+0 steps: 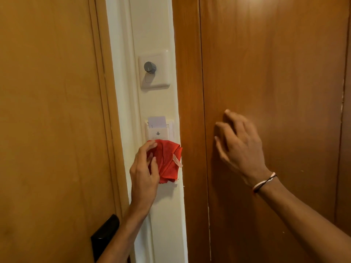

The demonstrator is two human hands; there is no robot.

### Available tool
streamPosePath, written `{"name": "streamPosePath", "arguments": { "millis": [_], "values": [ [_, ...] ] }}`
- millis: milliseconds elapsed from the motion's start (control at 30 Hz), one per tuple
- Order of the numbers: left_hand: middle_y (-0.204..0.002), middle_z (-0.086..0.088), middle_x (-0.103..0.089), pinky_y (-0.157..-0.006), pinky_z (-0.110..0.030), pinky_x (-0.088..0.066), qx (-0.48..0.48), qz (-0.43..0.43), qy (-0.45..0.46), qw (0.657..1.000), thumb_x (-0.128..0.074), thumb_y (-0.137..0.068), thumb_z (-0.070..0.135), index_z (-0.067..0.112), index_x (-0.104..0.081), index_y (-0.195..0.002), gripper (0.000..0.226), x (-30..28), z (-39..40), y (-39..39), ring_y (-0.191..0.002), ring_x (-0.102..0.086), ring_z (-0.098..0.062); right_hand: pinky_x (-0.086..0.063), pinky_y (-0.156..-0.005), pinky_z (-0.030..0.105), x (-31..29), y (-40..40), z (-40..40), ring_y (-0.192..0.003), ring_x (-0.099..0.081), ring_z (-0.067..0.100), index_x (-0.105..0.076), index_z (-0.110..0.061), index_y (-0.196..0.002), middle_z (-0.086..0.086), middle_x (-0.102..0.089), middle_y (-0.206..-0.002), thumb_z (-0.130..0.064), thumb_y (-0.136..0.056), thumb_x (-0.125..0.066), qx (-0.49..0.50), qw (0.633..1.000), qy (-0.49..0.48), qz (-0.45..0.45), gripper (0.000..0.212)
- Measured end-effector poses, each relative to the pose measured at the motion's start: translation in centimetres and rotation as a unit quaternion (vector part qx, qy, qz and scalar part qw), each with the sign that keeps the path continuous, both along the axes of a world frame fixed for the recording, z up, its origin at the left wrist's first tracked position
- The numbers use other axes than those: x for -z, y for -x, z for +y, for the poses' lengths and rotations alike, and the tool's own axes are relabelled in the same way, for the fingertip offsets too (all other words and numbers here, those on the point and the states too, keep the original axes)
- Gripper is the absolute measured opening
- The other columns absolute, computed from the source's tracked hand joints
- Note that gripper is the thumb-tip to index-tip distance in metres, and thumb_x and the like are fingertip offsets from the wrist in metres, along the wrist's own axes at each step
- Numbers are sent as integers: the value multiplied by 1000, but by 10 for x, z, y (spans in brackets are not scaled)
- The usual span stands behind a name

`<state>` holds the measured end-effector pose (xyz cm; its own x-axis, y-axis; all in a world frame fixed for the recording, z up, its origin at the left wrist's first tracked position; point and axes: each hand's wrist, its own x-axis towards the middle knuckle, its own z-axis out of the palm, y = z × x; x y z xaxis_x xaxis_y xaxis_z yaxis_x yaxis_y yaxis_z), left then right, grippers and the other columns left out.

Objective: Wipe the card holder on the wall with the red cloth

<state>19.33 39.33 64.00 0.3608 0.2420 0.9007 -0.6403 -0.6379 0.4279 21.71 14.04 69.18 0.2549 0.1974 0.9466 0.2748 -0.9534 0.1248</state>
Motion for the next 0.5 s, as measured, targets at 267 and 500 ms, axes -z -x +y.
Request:
{"name": "streamPosePath", "arguments": {
  "millis": [267, 500],
  "values": [
    [-113, -7, -65, -75, -31, -60, -64, 65, 79, 993, -83, -73, 32, 15, -55, -125, 61, -13, 20, -8, -99, -62, -18, -62, -83, 26, 24, 24, 100, -93, -69, 8, -62, -24, -123, -9, -69, -104, -67, -87, -61, -266, 881, -216, 327, 56],
    [-97, 0, -67, -57, -2, -50, 27, 143, 70, 987, -82, -76, 27, 11, -65, -120, 50, -1, 29, 1, -80, -58, -3, -65, -75, 35, 34, 15, 109, -90, -74, 31, -71, -13, -90, 15, -74, -90, -36, -88, -77, -323, 802, -359, 351, 24]
  ]
}}
